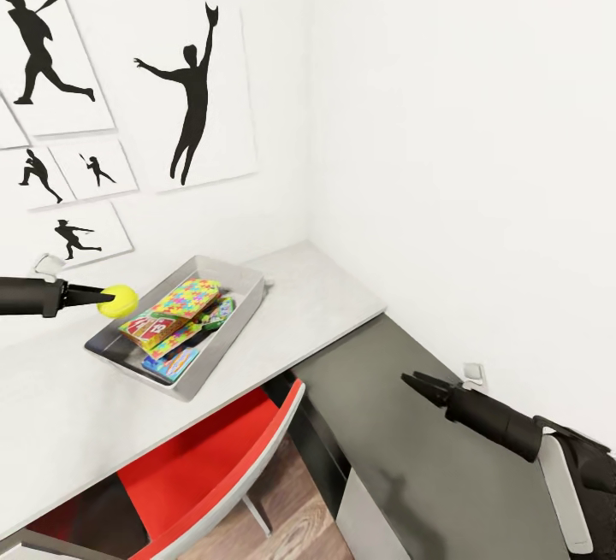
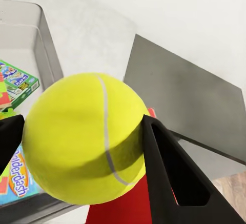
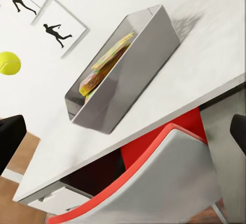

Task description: Put all the toys in the child's room - the three board games (two on the bed and one on the table), the two jigsaw puzzles on the table, and the tennis ball on the table - inside the toy box on the table in the child's room.

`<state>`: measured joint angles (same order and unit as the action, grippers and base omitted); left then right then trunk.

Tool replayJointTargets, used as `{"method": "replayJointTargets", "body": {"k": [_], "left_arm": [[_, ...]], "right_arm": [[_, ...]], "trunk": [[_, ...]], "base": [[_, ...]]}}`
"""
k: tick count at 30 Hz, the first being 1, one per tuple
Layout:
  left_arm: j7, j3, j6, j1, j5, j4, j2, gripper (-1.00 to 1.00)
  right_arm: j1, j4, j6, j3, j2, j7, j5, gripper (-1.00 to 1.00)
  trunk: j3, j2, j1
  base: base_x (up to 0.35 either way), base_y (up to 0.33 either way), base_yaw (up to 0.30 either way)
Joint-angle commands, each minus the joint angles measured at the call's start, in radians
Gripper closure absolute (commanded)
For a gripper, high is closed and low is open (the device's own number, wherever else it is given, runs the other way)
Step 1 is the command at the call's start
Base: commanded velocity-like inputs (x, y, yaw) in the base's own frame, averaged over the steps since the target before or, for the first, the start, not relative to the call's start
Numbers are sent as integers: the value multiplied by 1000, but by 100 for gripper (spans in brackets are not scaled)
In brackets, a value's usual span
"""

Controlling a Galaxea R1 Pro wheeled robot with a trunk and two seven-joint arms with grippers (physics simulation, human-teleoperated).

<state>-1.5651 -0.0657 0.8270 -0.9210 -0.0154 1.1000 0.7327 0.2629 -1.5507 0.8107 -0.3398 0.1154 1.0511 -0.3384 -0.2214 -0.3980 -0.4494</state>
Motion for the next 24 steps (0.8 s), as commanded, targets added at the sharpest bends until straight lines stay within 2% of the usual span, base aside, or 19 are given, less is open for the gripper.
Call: {"method": "replayJointTargets", "body": {"k": [1, 6, 11, 13, 16, 17, 18, 24], "left_arm": [[-6, 0, 6, -1, 0, -2, 2, 100], [-6, -6, 7, -1, 9, -4, 10, 100], [-6, -19, 11, -1, 73, -5, 13, 100], [-6, -45, 12, -1, 95, -6, 14, 100], [-6, -112, 16, -1, 134, -7, 13, 100], [0, -121, 17, -1, 139, -7, 13, 100], [31, -143, 19, -1, 151, -8, 12, 100], [102, -168, 21, -1, 164, -8, 1, 100]], "right_arm": [[1, 0, 7, 3, 0, -7, -3, -100], [1, 0, 9, 9, 0, -20, -4, -100], [1, 0, 10, 10, 0, -23, -3, -100], [1, 0, 10, 10, 0, -23, -3, -100], [1, 0, 10, 10, 0, -23, -3, -100], [1, 0, 10, 10, 0, -23, -4, -100], [1, 1, 10, 10, 0, -23, -3, -100], [1, 0, 10, 10, 0, -23, -3, -100]], "trunk": [[-2, -2, -1], [-2, -2, -1], [-2, -2, -1], [-2, -2, -1], [-2, -2, -1], [-2, -2, -1], [-2, -2, -1], [-2, -2, -1]], "base": [[0, 0, 0], [0, 0, 0], [0, 0, 0], [0, 0, 0], [0, 0, 0], [0, 0, 0], [0, 0, 0], [0, 0, 0]]}}
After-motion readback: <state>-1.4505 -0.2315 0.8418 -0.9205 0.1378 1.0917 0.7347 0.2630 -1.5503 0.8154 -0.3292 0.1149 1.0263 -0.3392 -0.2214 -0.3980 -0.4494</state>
